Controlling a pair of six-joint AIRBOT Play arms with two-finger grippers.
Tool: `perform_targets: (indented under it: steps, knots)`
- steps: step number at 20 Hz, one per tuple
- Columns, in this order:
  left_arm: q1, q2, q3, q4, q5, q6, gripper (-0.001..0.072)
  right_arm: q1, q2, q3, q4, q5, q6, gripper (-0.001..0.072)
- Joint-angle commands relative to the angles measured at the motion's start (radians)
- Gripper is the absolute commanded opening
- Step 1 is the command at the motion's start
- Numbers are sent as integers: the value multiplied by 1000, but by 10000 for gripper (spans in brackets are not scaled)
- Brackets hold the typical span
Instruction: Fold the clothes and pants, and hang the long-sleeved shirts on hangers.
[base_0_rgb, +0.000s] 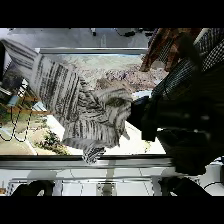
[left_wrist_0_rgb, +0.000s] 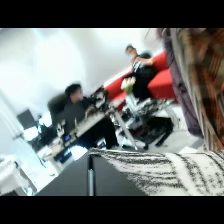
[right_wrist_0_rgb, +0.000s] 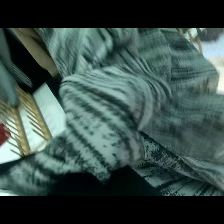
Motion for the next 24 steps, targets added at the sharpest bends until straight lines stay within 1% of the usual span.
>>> perform_targets:
  steps: [1,2,3,4,5,6,7,8,10,11,12,13,14,15,16,17,18,19,20,21,22,23,24]
  knots:
    - [9,-149,116,17,113,-80,23,47,0,79,-177,-8,137,59]
    - [8,-213,116,5,113,-106,24,46,-5,68,-327,-49,212,59]
    - [4,-286,116,-41,112,-109,24,44,-14,51,-469,-71,270,59]
    - [-3,-356,116,-101,110,-108,24,20,-27,32,-584,-87,298,59]
    - [-19,-430,116,-155,110,-95,24,-34,-48,11,-654,-105,311,59]
    - [-40,-496,116,-187,107,-85,24,-116,-76,-16,-669,-108,311,59]
    - [-68,-559,116,-194,95,-85,24,-201,-107,-48,-646,-102,309,59]
    - [-100,-625,116,-193,77,-82,24,-296,-146,-82,-593,-89,297,59]
    - [-156,-746,116,-193,33,-82,25,-447,-233,-138,-422,-67,216,59]
    - [-179,-803,116,-193,12,-82,26,-496,-278,-155,-375,-61,193,59]
    - [-200,-850,116,-193,-11,-82,27,-527,-325,-163,-361,-60,191,59]
    - [-221,-893,116,-193,-34,-83,38,-539,-365,-164,-364,-57,171,83]
    - [-237,-921,116,-193,-47,-82,85,-543,-401,-164,-365,-42,127,249]
    - [-247,-935,116,-193,-46,-87,298,-543,-425,-164,-369,-28,78,468]
    - [-248,-931,115,-193,-37,-132,400,-543,-436,-164,-383,-8,29,616]
    - [-239,-912,115,-191,-12,-216,401,-543,-434,-163,-407,9,-26,629]
    - [-220,-886,115,-185,35,-320,402,-543,-425,-158,-441,15,-96,629]
    - [-191,-855,115,-172,111,-435,401,-543,-416,-145,-476,8,-182,629]
    - [-163,-826,115,-157,211,-517,401,-543,-410,-134,-488,0,-273,628]
    - [-141,-808,115,-156,307,-569,402,-543,-405,-128,-484,-6,-360,628]
    - [-133,-803,115,-155,377,-591,402,-539,-406,-129,-454,-12,-439,627]
    - [-139,-809,114,-156,421,-591,401,-533,-415,-131,-416,-21,-499,625]
    - [-157,-823,114,-155,440,-594,402,-520,-435,-131,-402,-26,-520,625]
